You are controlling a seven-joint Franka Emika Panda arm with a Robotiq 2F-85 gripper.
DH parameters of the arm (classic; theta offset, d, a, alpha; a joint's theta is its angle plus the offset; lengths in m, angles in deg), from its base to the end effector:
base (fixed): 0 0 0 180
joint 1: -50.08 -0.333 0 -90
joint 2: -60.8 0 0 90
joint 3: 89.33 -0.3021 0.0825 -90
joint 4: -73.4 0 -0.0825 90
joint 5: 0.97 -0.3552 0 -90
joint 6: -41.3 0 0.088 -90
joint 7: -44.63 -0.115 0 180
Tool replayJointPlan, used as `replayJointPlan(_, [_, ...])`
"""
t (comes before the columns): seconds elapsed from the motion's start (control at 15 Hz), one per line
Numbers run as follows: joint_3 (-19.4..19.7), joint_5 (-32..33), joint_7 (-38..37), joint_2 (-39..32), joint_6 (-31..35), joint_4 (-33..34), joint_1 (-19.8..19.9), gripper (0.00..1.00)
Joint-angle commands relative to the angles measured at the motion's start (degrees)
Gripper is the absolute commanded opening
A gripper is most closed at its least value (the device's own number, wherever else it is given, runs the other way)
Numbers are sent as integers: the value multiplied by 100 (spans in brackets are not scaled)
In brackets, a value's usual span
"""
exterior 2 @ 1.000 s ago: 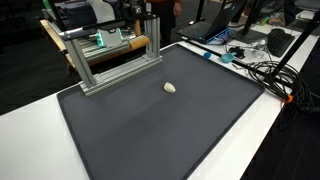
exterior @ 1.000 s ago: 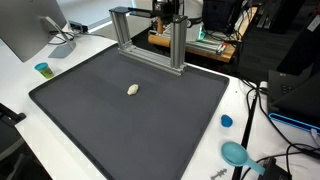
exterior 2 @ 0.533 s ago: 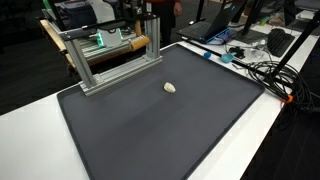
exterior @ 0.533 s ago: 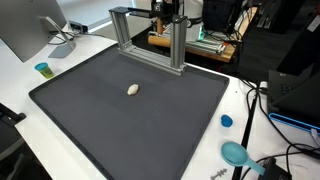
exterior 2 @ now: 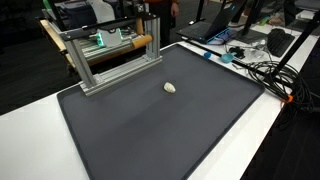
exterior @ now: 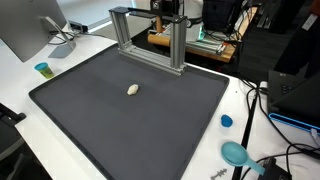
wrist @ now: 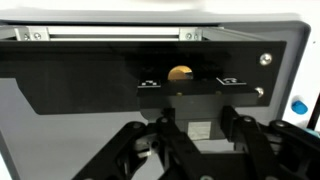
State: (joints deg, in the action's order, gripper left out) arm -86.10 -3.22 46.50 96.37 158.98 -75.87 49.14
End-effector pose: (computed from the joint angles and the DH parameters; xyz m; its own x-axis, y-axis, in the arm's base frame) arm 0.3455 -0.0116 0.4507 0.9974 -0.0173 0.0699 -0.0126 -0.9977 -0.0664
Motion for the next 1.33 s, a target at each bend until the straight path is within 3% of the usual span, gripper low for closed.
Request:
replayJointPlan(0.0, [-157,-194,-514,-200,177,629,109,22])
replayJointPlan(0.33, [-529,96,-1242,-1181,1013,1444,253,22])
replayJointPlan(0.6, [-757,253,-1673,-1887,730,2110,247,22])
replayJointPlan(0.67, [-616,102,-1410,-1541,965,1639,187,47])
replayJointPlan(0.93, [-689,163,-1565,-1935,915,1959,167,47])
replayJointPlan(1.0, [-689,164,-1566,-1937,909,1969,169,22])
replayJointPlan(1.27, [-767,175,-1732,-2427,1295,2149,120,22])
